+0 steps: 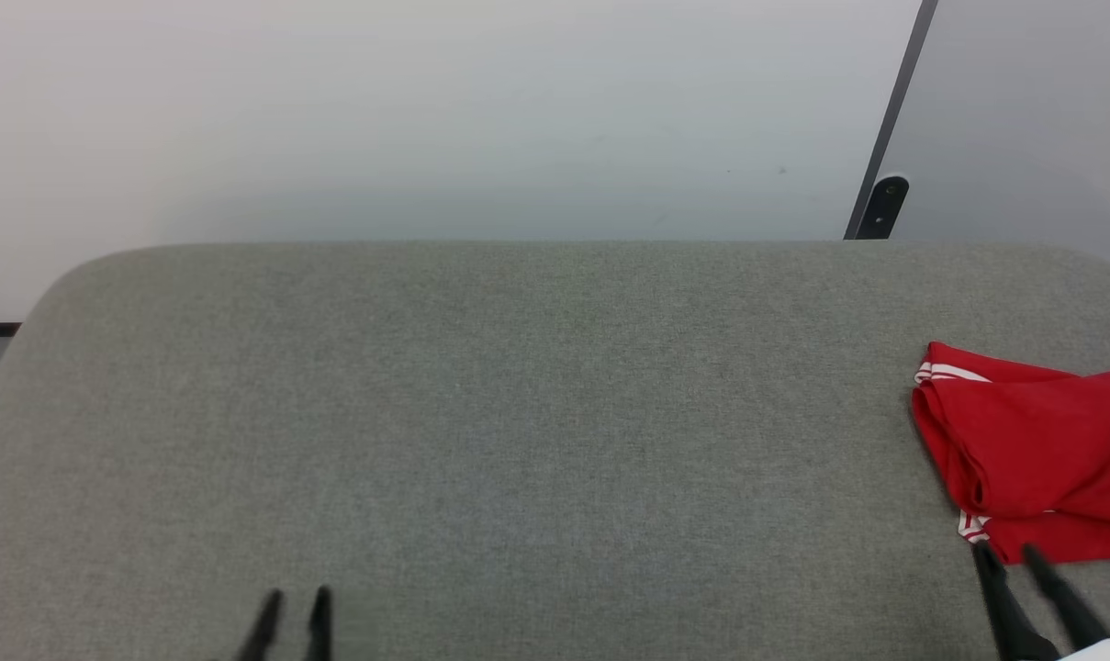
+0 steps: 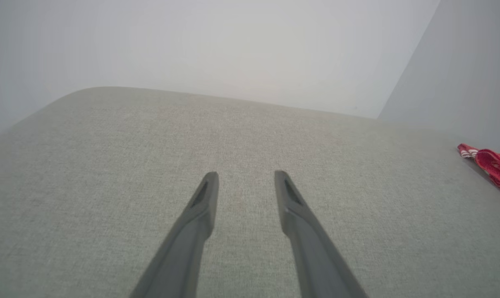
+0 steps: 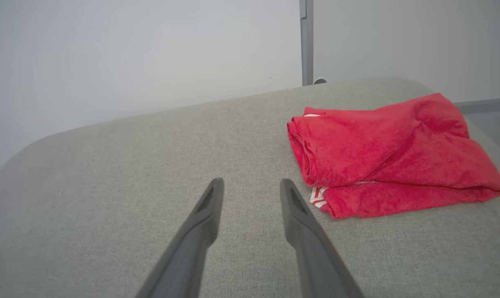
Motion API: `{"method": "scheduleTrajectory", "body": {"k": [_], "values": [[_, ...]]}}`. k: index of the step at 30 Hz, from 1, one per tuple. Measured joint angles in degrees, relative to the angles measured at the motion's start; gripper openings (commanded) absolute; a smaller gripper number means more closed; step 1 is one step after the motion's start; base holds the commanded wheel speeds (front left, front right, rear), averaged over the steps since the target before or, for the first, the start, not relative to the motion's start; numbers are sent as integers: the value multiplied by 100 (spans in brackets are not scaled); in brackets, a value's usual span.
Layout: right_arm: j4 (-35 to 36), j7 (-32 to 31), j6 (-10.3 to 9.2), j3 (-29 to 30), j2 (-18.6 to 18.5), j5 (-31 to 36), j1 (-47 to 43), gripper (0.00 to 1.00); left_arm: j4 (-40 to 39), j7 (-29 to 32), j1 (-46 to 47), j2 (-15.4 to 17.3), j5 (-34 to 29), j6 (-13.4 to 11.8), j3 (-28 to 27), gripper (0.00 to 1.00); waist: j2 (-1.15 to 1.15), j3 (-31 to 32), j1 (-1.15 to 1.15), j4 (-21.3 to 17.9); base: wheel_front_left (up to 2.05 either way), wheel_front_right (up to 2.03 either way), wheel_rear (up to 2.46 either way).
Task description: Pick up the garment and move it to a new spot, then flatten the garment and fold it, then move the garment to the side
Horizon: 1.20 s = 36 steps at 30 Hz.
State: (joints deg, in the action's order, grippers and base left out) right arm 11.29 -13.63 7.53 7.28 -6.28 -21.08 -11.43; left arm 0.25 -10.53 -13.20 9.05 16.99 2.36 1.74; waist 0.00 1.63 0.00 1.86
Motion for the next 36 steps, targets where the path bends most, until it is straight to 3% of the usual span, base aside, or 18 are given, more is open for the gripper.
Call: {"method": "scheduleTrajectory", "body": {"k": [4,36], "values": [[-234,-1,0,-26,53,-58,-14,0,204,41,-25,-75,80,1,16,0,0,-3,0,-3,0,0,0],[-1090,254,0,-40,153,-2655,552,0,647,654,641,-274,2837,174,-279,0,0,-47,0,-48,0,0,0]]}}
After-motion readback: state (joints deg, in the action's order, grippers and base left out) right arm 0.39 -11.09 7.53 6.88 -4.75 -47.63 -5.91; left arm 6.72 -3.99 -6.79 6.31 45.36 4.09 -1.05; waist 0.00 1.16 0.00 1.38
